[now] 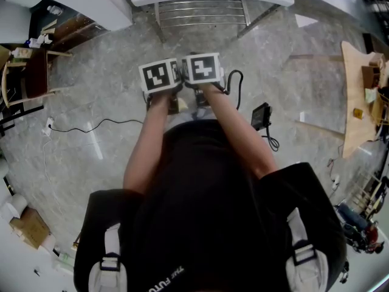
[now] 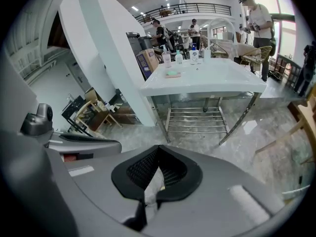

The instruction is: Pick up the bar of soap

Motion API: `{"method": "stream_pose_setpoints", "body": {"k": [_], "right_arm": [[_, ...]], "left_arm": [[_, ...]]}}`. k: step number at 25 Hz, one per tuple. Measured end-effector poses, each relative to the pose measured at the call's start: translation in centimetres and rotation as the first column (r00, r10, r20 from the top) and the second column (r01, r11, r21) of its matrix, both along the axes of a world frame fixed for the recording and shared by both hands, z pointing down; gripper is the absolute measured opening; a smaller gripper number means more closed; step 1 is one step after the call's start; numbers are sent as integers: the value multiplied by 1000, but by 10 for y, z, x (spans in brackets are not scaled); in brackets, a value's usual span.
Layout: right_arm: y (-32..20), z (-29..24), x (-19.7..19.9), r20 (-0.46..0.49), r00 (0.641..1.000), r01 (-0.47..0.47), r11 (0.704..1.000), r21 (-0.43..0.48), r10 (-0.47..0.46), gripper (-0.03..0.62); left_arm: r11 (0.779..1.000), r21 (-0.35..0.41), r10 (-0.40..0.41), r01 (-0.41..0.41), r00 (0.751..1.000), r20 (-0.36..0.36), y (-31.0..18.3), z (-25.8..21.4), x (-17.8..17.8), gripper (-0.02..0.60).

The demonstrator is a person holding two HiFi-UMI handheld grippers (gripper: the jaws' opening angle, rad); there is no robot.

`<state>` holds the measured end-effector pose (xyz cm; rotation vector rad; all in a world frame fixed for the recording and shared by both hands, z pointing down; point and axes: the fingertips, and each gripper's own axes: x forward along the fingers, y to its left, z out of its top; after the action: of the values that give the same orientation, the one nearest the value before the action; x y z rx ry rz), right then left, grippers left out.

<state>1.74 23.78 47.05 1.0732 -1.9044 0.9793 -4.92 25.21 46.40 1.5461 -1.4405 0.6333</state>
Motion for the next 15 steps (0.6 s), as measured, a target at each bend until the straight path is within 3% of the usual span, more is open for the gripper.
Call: {"method": "stream_pose_setpoints", "body": {"k": [9, 15], "right_arm": [[3, -4, -15, 8, 1000, -16, 999, 32, 16, 15], [8, 0, -14, -37, 999, -29, 999, 36, 31, 14]], "left_arm": [[1000, 4, 1, -1, 1000, -6, 7, 0, -13, -2], [1000, 0, 15, -15, 1000, -5, 12, 3, -20, -2]]}}
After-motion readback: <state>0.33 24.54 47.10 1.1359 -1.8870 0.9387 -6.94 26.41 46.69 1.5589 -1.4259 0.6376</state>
